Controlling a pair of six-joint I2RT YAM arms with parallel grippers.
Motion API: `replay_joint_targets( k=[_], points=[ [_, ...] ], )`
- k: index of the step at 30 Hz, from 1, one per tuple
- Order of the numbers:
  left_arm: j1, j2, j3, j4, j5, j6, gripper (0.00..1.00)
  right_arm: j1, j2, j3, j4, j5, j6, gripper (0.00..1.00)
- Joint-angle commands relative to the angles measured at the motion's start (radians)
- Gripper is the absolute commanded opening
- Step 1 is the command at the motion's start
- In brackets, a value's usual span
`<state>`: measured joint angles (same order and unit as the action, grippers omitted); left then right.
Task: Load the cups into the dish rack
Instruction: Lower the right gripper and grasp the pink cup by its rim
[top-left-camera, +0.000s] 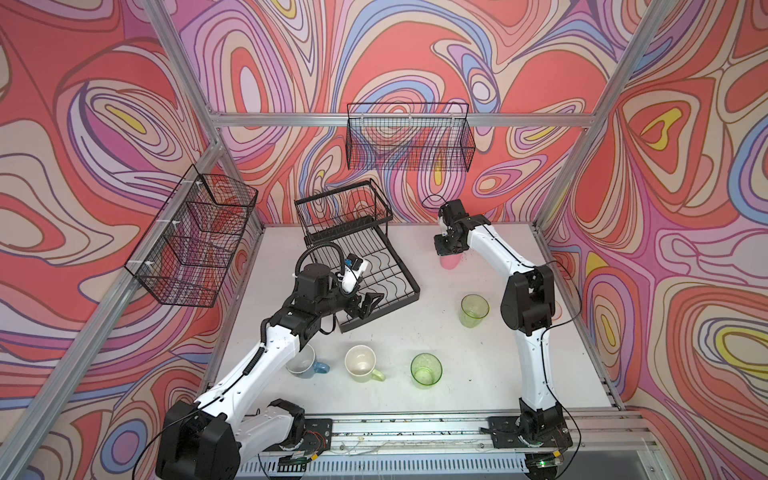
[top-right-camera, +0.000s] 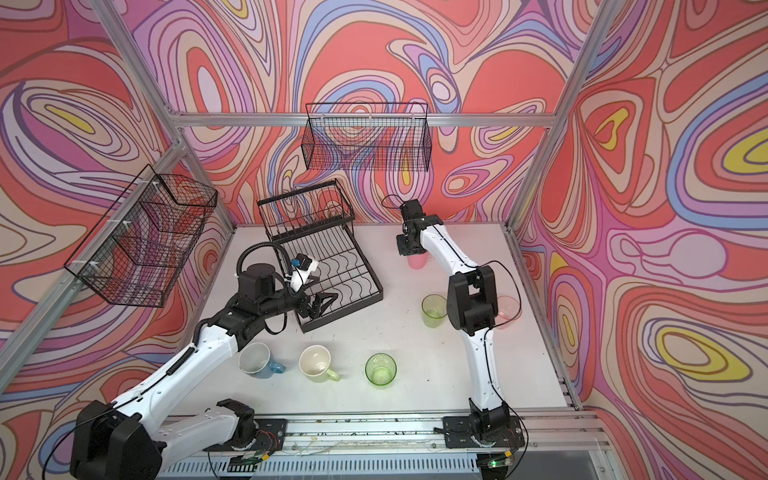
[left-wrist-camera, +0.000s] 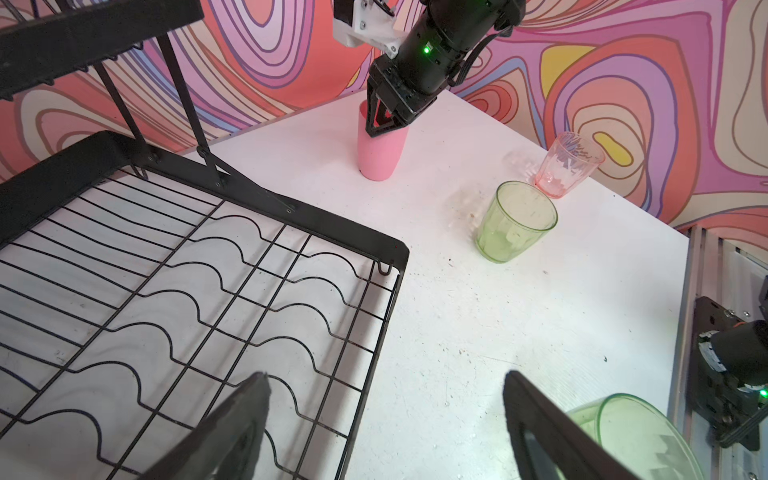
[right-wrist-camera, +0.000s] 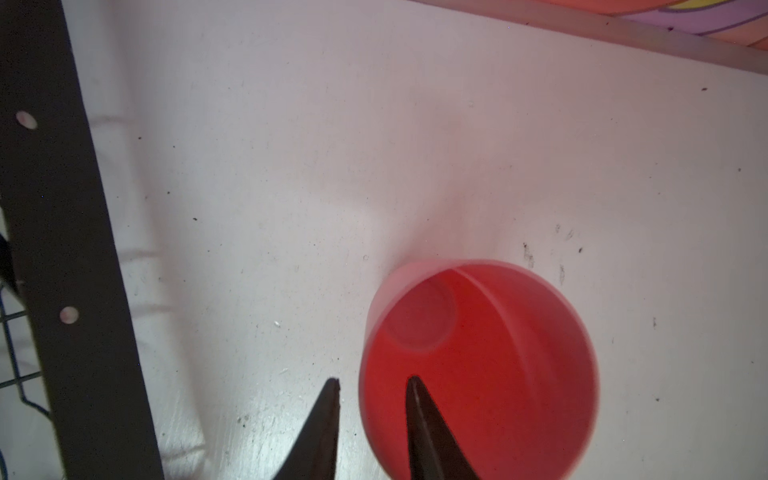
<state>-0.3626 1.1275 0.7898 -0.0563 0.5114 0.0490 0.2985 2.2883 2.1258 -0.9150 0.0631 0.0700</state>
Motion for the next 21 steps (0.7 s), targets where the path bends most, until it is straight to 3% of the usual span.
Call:
replay_joint_targets(
  k=[1,5,12,21],
  points=[
    [-0.01,0.003,0.025,-0.019,-0.014,0.028,0.9,0.001,0.038,0.029,-0.022,0.001,-0.009,0.23],
    [-0.016,0.001,0.024,-0.021,-0.026,0.03,0.9,0.001,0.047,0.037,-0.021,-0.004,-0.009,0.12],
    [-0.022,0.007,0.029,-0.02,-0.038,0.022,0.9,0.001,0.033,0.018,-0.011,0.006,-0.006,0.01],
    [-0.047,0.026,0.036,-0.025,-0.05,0.019,0.9,0.0,-0.073,-0.069,0.039,0.01,0.014,0.0]
  ],
)
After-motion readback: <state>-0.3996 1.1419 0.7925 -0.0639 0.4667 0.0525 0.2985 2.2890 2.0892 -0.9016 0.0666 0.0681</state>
